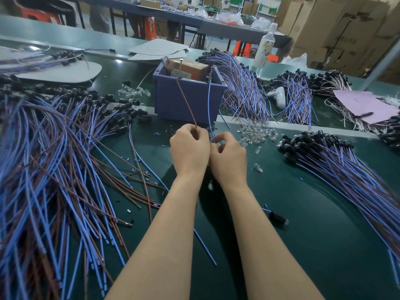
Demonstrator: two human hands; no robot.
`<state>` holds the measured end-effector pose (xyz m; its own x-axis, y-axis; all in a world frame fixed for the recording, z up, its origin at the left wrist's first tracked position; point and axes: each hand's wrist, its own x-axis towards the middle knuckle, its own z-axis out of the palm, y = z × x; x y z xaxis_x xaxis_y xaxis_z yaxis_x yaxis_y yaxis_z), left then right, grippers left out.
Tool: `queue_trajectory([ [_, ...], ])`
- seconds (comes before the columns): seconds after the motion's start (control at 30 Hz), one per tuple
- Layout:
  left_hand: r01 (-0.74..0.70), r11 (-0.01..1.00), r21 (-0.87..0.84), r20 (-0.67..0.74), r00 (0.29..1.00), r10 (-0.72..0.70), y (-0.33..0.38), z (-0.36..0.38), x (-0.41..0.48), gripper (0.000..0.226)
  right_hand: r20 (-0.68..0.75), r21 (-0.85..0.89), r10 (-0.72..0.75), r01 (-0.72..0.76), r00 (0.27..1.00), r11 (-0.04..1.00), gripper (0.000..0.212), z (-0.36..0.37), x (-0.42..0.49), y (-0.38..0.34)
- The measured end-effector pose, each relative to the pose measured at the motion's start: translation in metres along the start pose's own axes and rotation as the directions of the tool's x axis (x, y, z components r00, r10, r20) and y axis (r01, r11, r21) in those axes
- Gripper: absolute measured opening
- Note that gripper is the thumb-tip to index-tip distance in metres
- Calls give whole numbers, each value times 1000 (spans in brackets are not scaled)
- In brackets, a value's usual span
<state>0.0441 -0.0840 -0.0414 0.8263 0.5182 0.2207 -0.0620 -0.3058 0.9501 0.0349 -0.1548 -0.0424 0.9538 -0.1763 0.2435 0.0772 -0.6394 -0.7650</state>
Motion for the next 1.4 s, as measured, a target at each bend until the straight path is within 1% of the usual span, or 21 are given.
queue_trajectory([
  [0.23, 14, 1000, -8, 89, 996, -13, 0, -2, 4, 22, 4, -20, -20, 20, 1000, 1000, 14, 0, 0, 1],
  [0.37, 17, 1000, -21, 117, 993, -14, 1, -3, 5, 21, 4, -24, -30, 30, 1000, 999, 14, 0, 0, 2],
  [0.67, -17, 1000, -19, 142, 990, 19, 0, -3, 6, 20, 3, -27, -51, 51, 999, 998, 15, -1, 0, 2],
  [0.93, -27, 999, -28, 159, 987, 31, -2, -1, 8, 19, 5, -34, -35, 35, 999, 999, 15, -1, -1, 0],
  [1.03, -10, 1000, -23, 220, 975, 15, 0, -2, 8, 21, 16, -36, -32, 32, 999, 999, 15, -3, -1, -2],
  [1.13, 48, 994, -100, 335, 942, -12, 8, -5, 8, 23, 94, 66, -66, 60, 993, 996, 16, -16, 0, -7],
  [1.2, 53, 973, -223, 378, 925, 36, 22, -11, 5, 21, 181, 147, -117, 91, 976, 985, 17, -36, 2, -15],
  [1.23, 24, 958, -285, 377, 922, 90, 32, -15, 3, 19, 218, 161, -156, 123, 963, 979, 17, -48, 3, -19],
  [1.3, -120, 937, -327, 355, 903, 240, 57, -18, 1, 17, 234, 101, -243, 224, 941, 969, 15, -75, 5, -25],
  [1.33, -210, 927, -310, 353, 880, 318, 71, -17, -2, 16, 201, 46, -279, 275, 939, 960, 12, -87, 6, -27],
  [1.37, -293, 910, -293, 355, 851, 388, 86, -16, -6, 16, 131, -1, -307, 310, 943, 951, 11, -100, 7, -27],
  [1.4, -365, 887, -282, 352, 821, 450, 101, -13, -10, 17, 23, -24, -324, 325, 946, 945, 12, -111, 6, -27],
])
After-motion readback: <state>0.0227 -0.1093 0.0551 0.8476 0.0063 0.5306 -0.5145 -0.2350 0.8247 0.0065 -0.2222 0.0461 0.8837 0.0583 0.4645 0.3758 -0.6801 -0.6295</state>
